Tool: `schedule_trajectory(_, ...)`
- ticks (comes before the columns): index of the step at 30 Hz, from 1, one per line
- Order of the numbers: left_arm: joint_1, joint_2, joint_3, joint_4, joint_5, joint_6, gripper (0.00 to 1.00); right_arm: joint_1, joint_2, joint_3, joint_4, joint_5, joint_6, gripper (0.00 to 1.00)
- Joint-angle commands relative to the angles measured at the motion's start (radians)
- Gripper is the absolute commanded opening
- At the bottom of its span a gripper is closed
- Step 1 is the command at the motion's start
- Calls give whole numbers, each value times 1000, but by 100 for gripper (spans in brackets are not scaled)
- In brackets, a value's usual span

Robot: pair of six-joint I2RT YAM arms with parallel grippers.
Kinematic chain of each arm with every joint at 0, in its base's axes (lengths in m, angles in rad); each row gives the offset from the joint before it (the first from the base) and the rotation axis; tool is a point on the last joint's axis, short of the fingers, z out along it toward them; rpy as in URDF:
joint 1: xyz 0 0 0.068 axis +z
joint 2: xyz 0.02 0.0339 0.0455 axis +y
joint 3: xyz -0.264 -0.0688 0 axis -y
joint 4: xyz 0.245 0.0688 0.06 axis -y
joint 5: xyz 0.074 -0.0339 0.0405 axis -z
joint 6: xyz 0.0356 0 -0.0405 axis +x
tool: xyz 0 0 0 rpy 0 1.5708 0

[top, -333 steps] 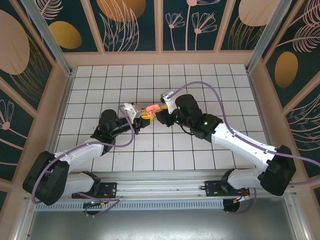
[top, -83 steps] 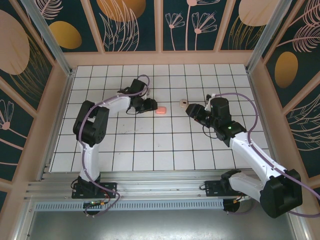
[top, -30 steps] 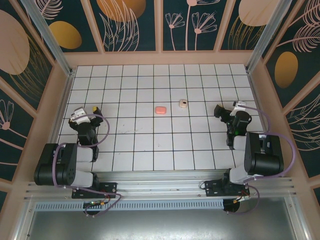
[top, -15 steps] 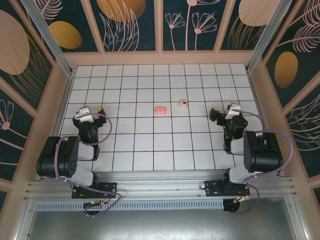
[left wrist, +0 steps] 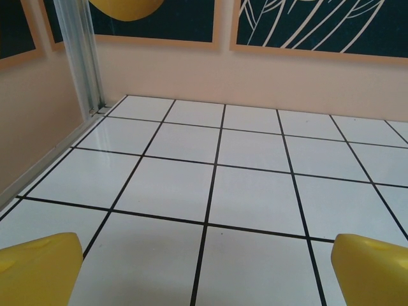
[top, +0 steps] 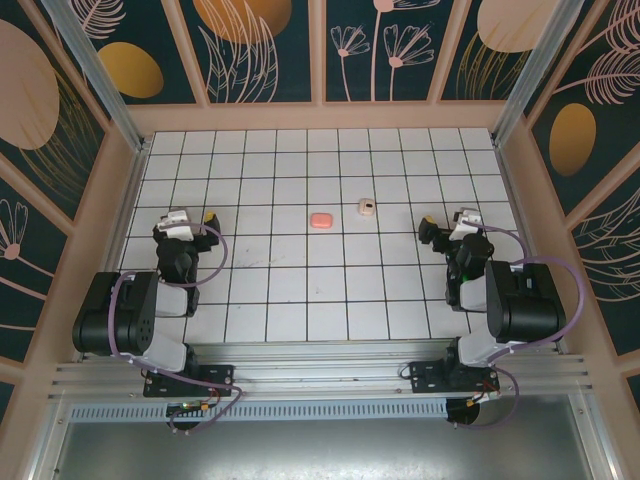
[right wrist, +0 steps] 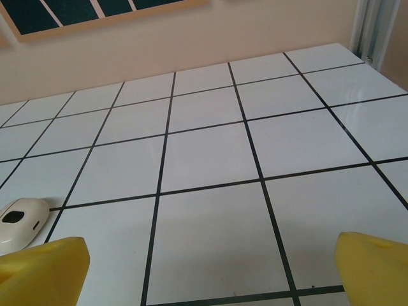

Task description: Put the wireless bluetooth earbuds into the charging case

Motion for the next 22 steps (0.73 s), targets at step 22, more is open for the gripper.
schedule_trajectory(22,0,0,13,6,15,17,99,10,7,11,53,33,-18,99)
